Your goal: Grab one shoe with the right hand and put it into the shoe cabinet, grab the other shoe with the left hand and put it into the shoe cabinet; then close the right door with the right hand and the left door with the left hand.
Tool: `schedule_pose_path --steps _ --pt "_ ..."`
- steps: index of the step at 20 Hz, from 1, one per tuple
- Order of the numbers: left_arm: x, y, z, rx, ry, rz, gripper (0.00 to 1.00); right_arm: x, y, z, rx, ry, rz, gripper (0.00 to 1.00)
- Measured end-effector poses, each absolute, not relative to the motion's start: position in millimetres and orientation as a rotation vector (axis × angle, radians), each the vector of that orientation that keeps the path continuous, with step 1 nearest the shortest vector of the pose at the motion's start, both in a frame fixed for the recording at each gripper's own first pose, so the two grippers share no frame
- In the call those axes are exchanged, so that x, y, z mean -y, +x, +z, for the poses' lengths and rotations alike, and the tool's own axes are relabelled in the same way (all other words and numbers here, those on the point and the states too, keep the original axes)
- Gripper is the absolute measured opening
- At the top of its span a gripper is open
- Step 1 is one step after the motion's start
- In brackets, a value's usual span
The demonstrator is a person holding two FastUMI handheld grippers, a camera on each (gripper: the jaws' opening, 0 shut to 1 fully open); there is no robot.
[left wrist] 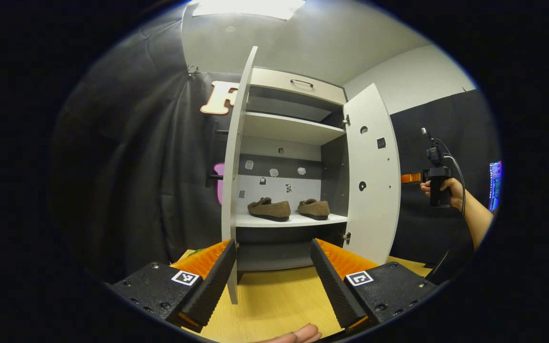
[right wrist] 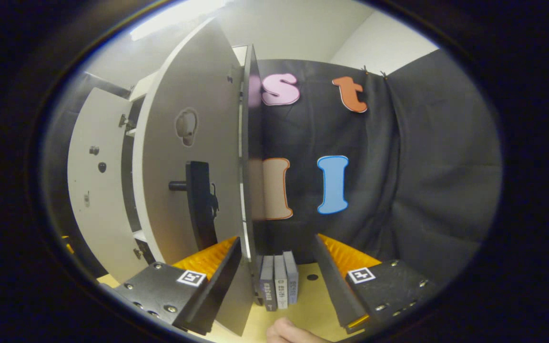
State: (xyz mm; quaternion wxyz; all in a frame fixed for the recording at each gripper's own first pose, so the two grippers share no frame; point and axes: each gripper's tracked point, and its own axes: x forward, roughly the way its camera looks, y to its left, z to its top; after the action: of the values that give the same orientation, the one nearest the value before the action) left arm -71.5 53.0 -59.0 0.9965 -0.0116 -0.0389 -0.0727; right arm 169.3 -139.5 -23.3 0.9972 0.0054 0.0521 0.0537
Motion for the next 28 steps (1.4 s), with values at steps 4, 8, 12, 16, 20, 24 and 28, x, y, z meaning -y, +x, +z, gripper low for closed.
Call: schedule_pose_path --steps 4,8,12,16,20,24,28 --pt "-49.1 -69.5 -63.0 0.061 -0.035 -0.151 0.93 97.1 164.6 -22.0 -0.075 -0.021 0.169 0.95" --pt "-51.0 -68.6 -66.1 0.053 -0.031 -0.147 0.96 65.7 163.8 -27.1 -0.059 0.003 0.194 0.95" --pt "-59.0 -67.0 -67.8 0.047 -0.022 -0.131 0.96 39.1 166.7 -33.0 -0.057 -0.004 0.252 0.95" --pt "-72.6 -62.5 -74.1 0.030 -0.021 -0.104 0.92 15.3 170.4 -36.2 -0.074 0.037 0.304 0.95" --pt "-91.8 -59.0 -75.2 0.017 -0.014 -0.062 0.96 -7.0 168.7 -18.5 -0.080 0.012 0.315 0.94" --pt "-116.5 -48.3 -67.5 0.019 -0.014 -0.022 0.93 -5.5 159.9 -17.0 -0.126 -0.041 0.240 0.97" --pt "-148.4 -27.6 -53.3 0.014 -0.013 0.020 0.93 -12.5 151.8 -38.2 -0.148 -0.092 0.213 0.94"
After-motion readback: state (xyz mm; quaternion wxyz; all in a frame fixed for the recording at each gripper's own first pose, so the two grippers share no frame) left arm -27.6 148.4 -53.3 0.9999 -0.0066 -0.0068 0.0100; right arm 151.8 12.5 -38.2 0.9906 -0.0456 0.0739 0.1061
